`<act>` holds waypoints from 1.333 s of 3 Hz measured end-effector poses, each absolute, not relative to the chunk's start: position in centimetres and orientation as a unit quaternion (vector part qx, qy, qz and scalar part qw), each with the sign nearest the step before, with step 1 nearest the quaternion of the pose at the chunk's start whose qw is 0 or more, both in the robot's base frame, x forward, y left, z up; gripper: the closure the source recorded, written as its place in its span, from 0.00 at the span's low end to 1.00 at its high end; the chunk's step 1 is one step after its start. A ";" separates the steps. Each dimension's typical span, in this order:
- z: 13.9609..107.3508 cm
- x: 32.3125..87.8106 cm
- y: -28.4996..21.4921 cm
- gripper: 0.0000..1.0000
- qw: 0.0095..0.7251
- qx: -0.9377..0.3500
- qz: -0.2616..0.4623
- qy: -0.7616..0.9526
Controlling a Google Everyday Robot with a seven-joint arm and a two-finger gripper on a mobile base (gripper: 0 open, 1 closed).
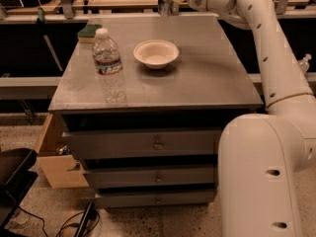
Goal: Move redbull can near sponge
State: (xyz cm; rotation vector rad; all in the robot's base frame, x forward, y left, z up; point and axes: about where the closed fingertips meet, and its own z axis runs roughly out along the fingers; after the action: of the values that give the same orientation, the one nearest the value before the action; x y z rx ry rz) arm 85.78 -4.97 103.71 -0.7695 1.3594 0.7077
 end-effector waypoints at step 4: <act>99.4 90.0 4.5 1.00 0.625 -0.357 0.305 0.623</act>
Offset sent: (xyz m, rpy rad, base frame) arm 0.0549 0.0689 -0.0242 0.0023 0.0135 -0.0022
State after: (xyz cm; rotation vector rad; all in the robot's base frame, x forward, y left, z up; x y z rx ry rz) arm 89.96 4.46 99.40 -0.8197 1.4293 0.7001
